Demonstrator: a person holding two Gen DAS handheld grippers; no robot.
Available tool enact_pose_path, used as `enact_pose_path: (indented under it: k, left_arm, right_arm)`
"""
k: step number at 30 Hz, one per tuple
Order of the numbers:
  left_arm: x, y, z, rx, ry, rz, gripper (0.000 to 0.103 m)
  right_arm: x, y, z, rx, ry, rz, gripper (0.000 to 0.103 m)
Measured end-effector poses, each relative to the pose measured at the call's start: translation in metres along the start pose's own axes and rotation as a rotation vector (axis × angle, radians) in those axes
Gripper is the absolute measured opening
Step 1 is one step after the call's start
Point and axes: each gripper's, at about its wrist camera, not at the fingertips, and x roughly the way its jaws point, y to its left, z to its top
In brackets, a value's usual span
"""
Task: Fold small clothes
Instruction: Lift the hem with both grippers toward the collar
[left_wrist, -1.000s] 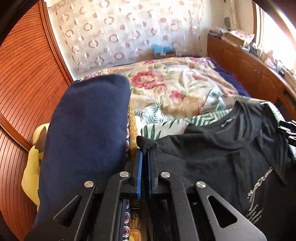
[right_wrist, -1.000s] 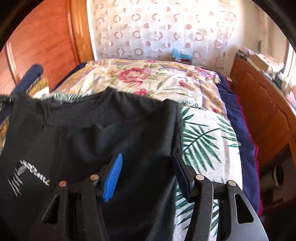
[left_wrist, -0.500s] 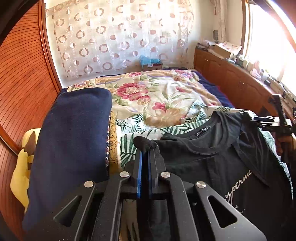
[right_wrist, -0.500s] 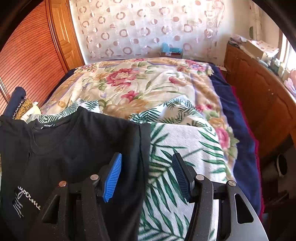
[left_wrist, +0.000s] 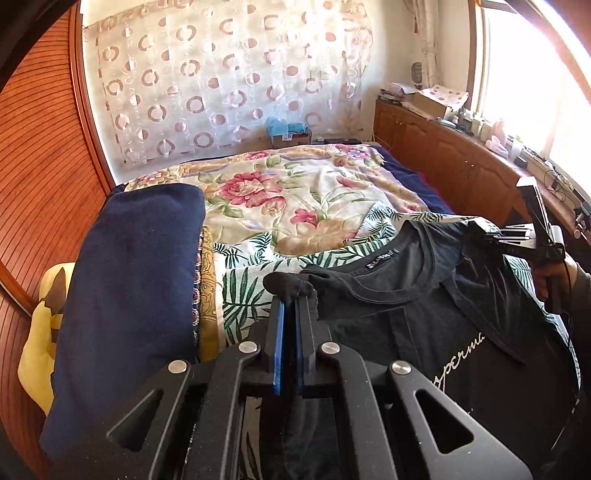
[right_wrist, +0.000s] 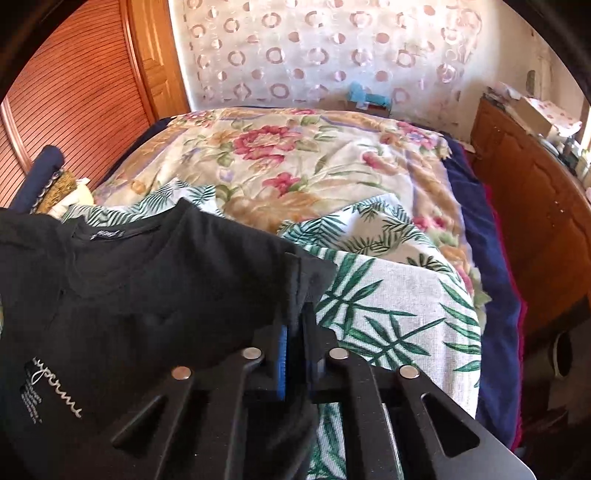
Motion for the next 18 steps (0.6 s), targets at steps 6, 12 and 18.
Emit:
enact_pose_path:
  k: [6, 12, 18]
  left_arm:
    - [-0.012, -0.008, -0.002, 0.005, -0.019, -0.021, 0.006]
    - [-0.037, -0.014, -0.007, 0.010, -0.076, -0.023, 0.006]
    - [-0.070, -0.016, -0.021, -0.011, -0.132, -0.047, 0.006]
  right_arm:
    - [-0.023, 0.008, -0.003, 0.005, -0.086, 0.005, 0.005]
    - [-0.054, 0.023, -0.016, -0.021, -0.157, -0.002, 0.005]
    - [-0.088, 0.036, -0.042, -0.027, -0.247, -0.015, 0.005]
